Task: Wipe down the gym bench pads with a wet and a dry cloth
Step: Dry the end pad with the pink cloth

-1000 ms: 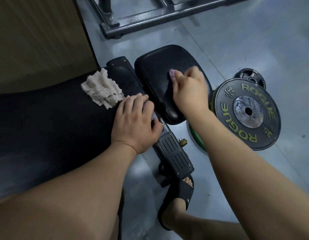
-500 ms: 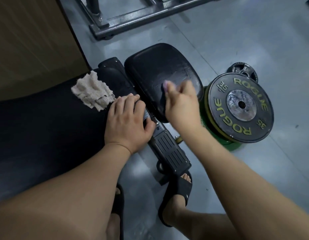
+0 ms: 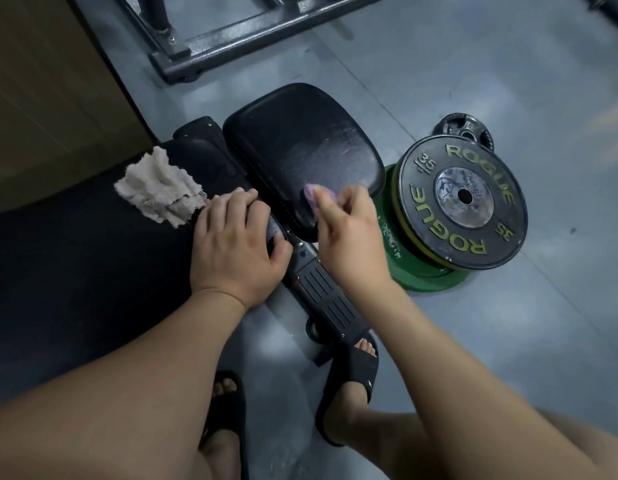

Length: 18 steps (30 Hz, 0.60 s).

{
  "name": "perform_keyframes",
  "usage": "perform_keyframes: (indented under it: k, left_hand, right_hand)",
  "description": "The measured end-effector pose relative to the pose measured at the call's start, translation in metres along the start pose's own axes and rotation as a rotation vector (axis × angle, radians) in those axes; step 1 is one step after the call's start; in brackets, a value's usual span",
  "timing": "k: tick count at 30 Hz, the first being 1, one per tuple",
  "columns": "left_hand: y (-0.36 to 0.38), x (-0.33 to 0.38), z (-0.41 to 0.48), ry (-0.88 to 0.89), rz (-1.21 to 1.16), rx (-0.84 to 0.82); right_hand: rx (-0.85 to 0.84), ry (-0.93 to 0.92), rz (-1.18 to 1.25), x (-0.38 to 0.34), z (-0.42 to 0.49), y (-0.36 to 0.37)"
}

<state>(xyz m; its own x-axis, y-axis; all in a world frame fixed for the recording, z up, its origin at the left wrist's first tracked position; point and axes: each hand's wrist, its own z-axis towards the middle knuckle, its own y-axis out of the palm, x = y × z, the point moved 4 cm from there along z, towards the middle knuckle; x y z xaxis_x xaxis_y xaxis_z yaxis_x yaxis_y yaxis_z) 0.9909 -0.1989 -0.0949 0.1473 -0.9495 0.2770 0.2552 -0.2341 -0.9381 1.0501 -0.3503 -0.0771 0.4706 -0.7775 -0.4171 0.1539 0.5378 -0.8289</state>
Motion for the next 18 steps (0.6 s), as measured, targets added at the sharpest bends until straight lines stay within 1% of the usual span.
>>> perform_keyframes:
  k: [2,5,7,9,12,14,15,16,18]
  left_hand:
    - [0.0,0.0,-0.001,0.0,0.001,-0.002]
    - [0.0,0.0,0.0,0.004,0.007,-0.003]
    - [0.0,0.0,0.0,0.002,0.011,0.0]
    - [0.0,0.001,0.0,0.0,0.011,0.01]
    - [0.002,0.0,0.001,0.001,0.02,0.013]
    - [0.002,0.0,0.0,0.002,0.021,0.009]
    - [0.003,0.0,-0.001,0.004,0.022,0.007]
    - [0.003,-0.001,-0.001,0.006,0.024,0.005]
    - [0.004,0.0,-0.001,0.009,0.03,-0.002]
  right_hand:
    - [0.036,0.023,-0.022,0.02,0.016,-0.001]
    - [0.17,0.246,-0.032,0.052,0.042,-0.001]
    - [0.2,0.369,0.024,0.049,0.033,0.003]
    - [0.212,0.35,0.09,0.027,0.007,0.007]
    - [0.153,0.16,0.184,-0.01,-0.039,0.014]
    - [0.117,0.054,0.186,-0.015,-0.05,0.015]
    - [0.136,0.044,0.187,-0.009,-0.047,0.015]
    - [0.179,0.084,0.19,-0.001,-0.045,0.016]
    - [0.31,0.298,0.222,0.012,-0.042,0.017]
